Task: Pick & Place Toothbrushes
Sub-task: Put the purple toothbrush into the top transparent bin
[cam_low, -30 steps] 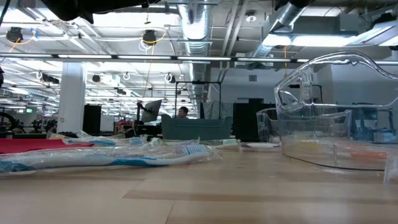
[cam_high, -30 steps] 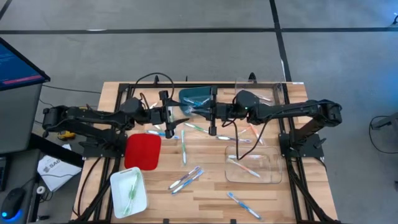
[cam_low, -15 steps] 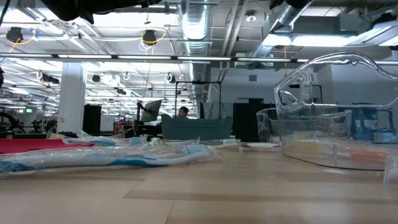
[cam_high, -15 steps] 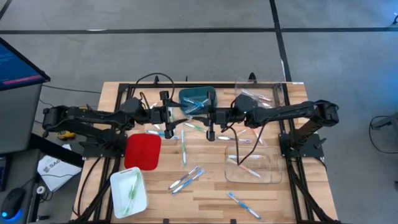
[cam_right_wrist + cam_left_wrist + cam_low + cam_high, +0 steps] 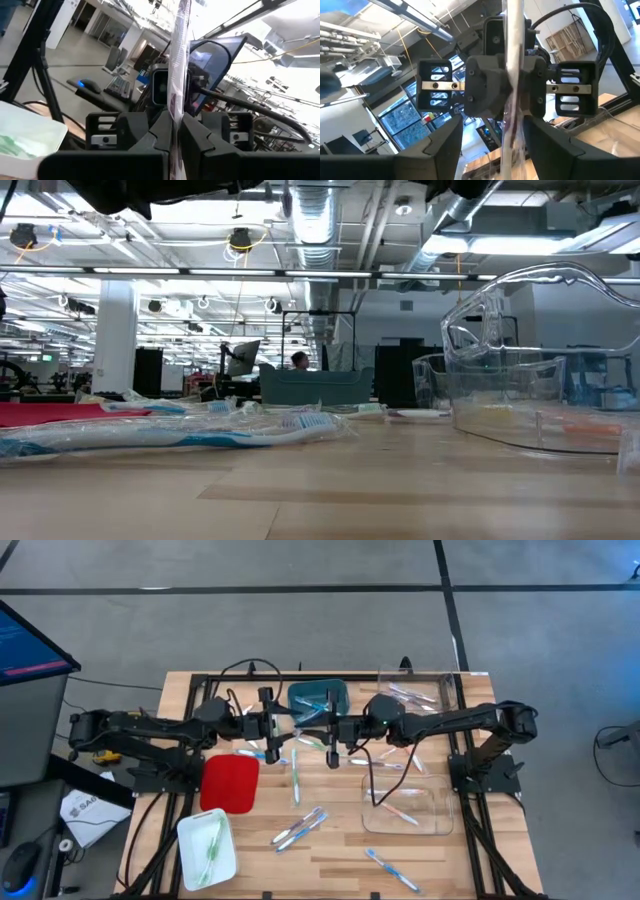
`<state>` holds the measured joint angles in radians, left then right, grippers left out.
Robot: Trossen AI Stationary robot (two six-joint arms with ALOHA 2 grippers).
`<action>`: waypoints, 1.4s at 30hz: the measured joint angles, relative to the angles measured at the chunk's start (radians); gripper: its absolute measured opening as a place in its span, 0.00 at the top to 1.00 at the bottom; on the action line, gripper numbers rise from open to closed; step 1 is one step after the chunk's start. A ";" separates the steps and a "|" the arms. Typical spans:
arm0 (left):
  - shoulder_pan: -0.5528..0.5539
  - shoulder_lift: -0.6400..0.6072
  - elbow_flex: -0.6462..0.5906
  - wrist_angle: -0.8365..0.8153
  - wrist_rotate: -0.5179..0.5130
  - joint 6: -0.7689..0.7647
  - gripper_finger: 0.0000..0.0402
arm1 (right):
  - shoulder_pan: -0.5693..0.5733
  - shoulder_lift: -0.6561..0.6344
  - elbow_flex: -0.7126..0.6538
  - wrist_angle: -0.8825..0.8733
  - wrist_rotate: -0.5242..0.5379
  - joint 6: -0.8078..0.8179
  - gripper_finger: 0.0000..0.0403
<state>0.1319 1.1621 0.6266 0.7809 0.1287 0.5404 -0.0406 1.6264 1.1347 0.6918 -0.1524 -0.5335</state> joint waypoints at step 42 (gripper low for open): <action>-0.002 0.007 0.000 -0.037 -0.098 0.063 0.96 | 0.001 -0.011 0.007 -0.010 0.082 0.082 0.50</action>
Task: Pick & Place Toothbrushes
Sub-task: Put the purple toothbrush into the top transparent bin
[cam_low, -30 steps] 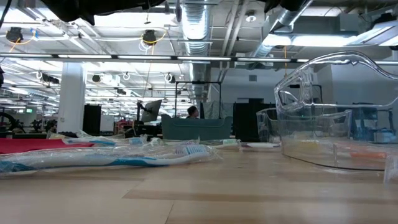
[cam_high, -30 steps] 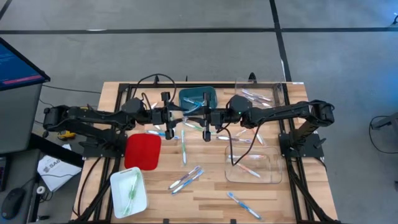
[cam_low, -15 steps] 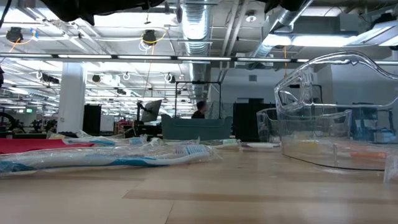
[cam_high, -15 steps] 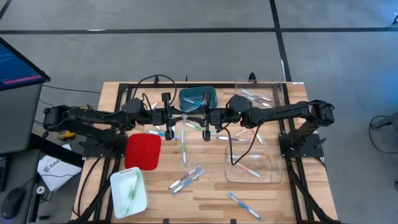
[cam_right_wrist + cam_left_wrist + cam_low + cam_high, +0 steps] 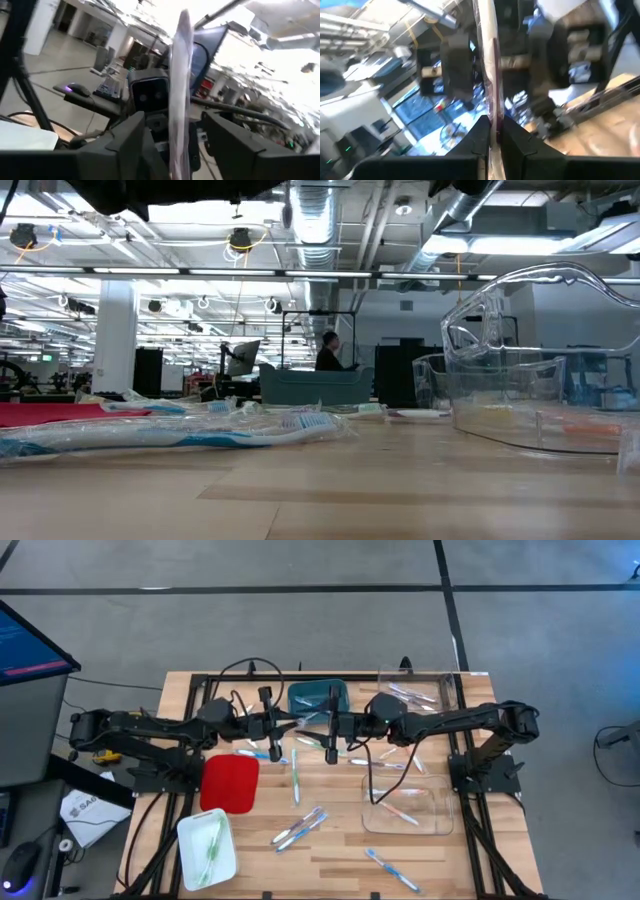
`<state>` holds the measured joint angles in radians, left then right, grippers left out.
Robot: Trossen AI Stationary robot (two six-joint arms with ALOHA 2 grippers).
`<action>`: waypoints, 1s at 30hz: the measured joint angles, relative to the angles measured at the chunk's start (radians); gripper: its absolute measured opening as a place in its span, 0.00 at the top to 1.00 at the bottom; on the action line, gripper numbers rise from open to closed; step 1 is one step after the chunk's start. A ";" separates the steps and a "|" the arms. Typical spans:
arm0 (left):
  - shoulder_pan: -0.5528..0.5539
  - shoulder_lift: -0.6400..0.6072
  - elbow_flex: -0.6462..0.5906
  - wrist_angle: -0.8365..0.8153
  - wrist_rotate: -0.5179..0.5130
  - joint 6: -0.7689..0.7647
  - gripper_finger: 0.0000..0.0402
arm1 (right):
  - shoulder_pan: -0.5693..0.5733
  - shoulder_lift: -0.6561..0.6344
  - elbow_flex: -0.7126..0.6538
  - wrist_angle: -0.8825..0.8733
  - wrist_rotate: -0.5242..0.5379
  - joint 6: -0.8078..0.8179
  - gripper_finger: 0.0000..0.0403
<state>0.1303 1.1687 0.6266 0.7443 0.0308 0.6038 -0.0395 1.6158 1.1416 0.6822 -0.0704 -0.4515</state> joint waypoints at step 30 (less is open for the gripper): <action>0.057 0.006 0.263 -0.916 -0.006 -0.004 0.96 | 0.048 -0.277 0.000 -0.731 0.422 0.165 0.36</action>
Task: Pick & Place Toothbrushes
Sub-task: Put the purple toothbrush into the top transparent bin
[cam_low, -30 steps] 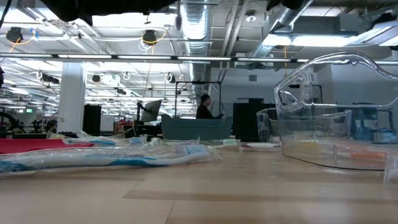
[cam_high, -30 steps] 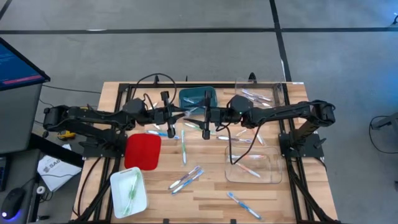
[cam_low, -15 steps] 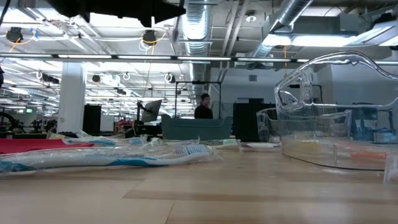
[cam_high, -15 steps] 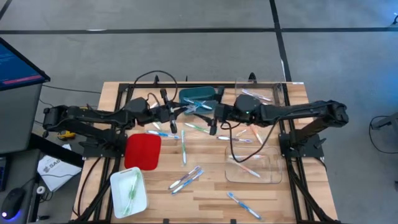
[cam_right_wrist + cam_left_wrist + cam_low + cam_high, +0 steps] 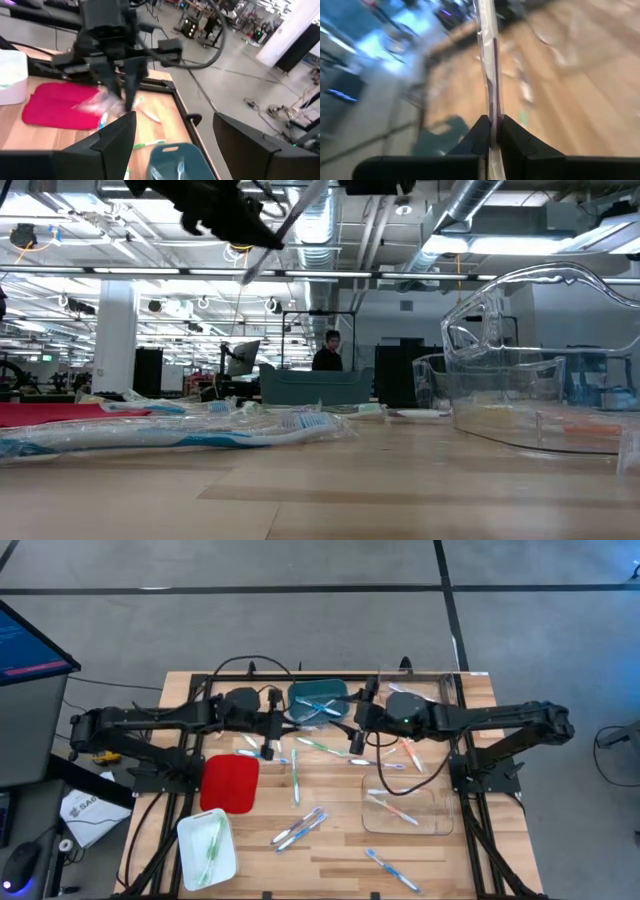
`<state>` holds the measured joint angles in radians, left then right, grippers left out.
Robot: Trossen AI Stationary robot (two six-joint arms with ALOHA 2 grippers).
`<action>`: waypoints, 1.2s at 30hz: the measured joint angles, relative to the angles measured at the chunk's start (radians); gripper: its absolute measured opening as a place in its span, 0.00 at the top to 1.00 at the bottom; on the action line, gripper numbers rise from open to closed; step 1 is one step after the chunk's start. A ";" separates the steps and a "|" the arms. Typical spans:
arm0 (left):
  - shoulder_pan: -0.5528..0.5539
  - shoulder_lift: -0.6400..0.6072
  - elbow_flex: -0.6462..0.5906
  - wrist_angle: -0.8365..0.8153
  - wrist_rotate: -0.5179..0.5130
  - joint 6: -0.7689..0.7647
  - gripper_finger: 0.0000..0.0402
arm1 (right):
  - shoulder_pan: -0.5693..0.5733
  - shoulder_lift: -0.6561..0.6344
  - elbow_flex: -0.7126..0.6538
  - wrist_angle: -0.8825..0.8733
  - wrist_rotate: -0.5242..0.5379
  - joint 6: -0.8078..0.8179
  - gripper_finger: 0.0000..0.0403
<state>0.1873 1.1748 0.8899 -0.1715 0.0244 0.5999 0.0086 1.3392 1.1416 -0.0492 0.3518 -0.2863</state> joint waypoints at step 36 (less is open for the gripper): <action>0.031 0.283 0.161 -0.312 -0.030 -0.023 0.96 | -0.063 0.472 0.463 -0.649 -0.126 0.243 0.36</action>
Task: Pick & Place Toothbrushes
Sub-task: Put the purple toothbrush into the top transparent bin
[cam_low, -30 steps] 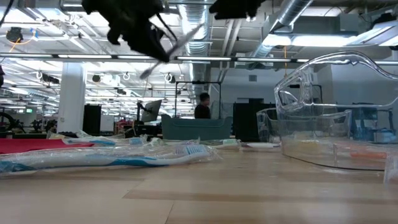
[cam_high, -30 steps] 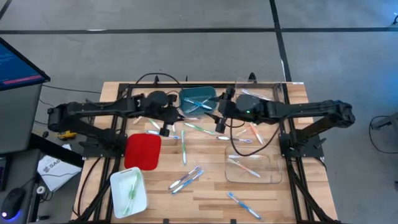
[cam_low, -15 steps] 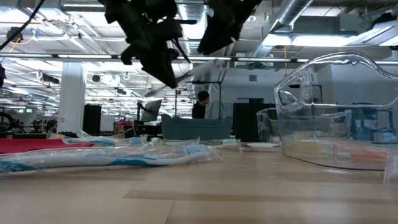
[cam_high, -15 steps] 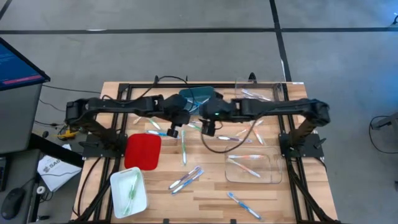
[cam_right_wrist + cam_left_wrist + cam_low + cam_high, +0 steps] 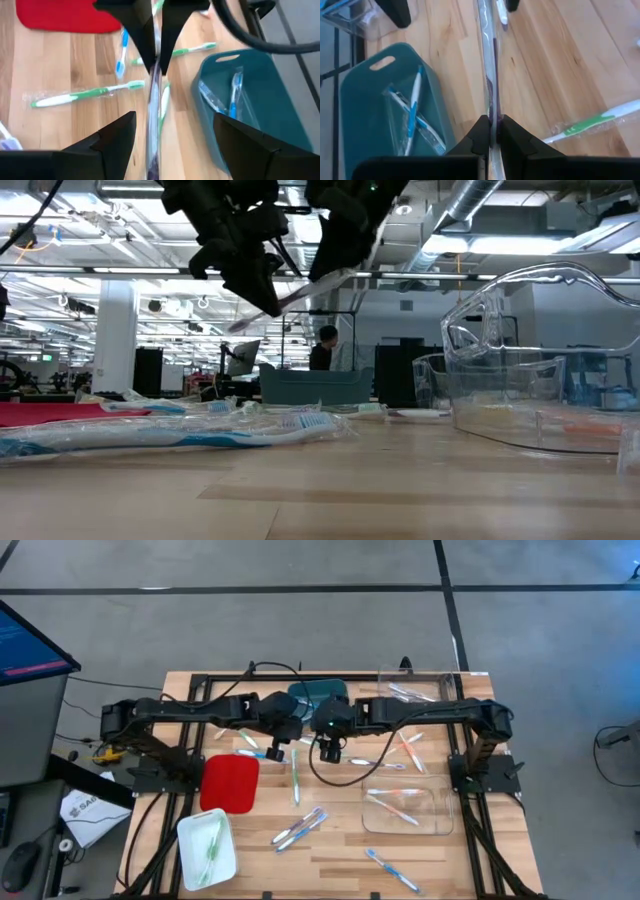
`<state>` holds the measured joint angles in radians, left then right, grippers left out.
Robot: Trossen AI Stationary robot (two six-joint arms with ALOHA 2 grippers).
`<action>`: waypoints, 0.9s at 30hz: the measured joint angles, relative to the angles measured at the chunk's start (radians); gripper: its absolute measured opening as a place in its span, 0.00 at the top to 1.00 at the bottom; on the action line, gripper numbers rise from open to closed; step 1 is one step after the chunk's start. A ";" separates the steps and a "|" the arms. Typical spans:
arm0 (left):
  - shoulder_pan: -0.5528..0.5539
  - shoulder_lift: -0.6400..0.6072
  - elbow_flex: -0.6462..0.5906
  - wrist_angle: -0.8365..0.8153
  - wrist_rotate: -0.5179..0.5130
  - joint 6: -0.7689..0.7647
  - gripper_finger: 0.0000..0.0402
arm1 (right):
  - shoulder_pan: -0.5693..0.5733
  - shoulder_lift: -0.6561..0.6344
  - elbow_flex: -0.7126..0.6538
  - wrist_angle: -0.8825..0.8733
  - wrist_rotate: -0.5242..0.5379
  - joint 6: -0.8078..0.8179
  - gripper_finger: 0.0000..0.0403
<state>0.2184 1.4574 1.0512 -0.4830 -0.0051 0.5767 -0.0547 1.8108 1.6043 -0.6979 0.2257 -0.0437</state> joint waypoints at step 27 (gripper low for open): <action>-0.004 0.002 0.000 0.147 0.001 0.010 0.96 | -0.021 0.009 0.002 0.039 0.000 -0.019 0.37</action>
<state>0.2146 1.4593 1.0512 -0.3363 -0.0038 0.5865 -0.0757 1.8202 1.6058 -0.6588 0.2256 -0.0628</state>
